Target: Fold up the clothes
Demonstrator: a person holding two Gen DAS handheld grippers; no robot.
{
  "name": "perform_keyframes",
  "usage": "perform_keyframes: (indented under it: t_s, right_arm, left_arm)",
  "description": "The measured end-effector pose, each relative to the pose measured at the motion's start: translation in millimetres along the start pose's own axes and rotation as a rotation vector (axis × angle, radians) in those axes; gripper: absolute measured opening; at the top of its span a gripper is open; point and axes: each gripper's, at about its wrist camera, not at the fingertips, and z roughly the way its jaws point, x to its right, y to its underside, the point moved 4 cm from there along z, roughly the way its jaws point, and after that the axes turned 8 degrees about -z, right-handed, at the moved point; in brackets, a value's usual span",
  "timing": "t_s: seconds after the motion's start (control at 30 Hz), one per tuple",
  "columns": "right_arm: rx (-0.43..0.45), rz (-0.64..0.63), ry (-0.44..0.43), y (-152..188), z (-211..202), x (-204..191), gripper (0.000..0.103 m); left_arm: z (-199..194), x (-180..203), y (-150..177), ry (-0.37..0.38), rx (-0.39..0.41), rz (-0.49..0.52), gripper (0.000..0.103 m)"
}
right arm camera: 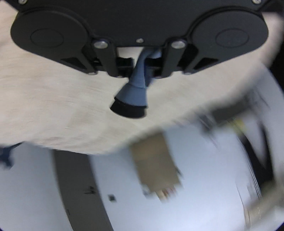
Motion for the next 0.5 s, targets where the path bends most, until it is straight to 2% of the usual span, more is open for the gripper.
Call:
perform_keyframes:
  t_s: [0.03,0.07,0.1,0.13,0.2,0.3,0.43,0.5]
  right_arm:
    - [-0.057,-0.011,0.133,7.0,2.1,13.4,0.037]
    - [-0.042,0.008,0.208,9.4,-6.5,22.6,0.037]
    - [0.022,0.042,0.221,8.1,-20.9,26.4,0.042]
    - [0.087,0.076,0.234,6.8,-35.4,30.1,0.051]
    - [0.174,0.03,0.149,4.1,-57.9,7.0,0.055]
    - [0.229,-0.157,0.011,15.4,-75.9,-56.2,0.055]
    - [0.223,-0.363,-0.117,65.4,-78.2,-145.3,0.054]
    - [0.171,-0.486,-0.132,94.8,-68.8,-169.6,0.054]
  left_arm:
    - [-0.6,0.5,0.3,0.003,0.0,0.001,0.081]
    - [-1.2,1.1,0.8,0.003,-0.001,0.002,0.081]
    - [-1.5,1.3,1.2,0.003,-0.001,0.002,0.081]
    - [-1.3,1.7,1.6,0.004,-0.001,0.002,0.081]
    - [-0.6,2.6,1.5,0.005,0.001,0.002,0.081]
    - [0.5,3.6,1.1,0.0,0.0,0.004,0.081]
    - [-1.6,6.0,2.6,-0.008,0.001,0.019,0.082]
    - [-5.2,4.8,2.2,-0.008,0.002,0.015,0.083]
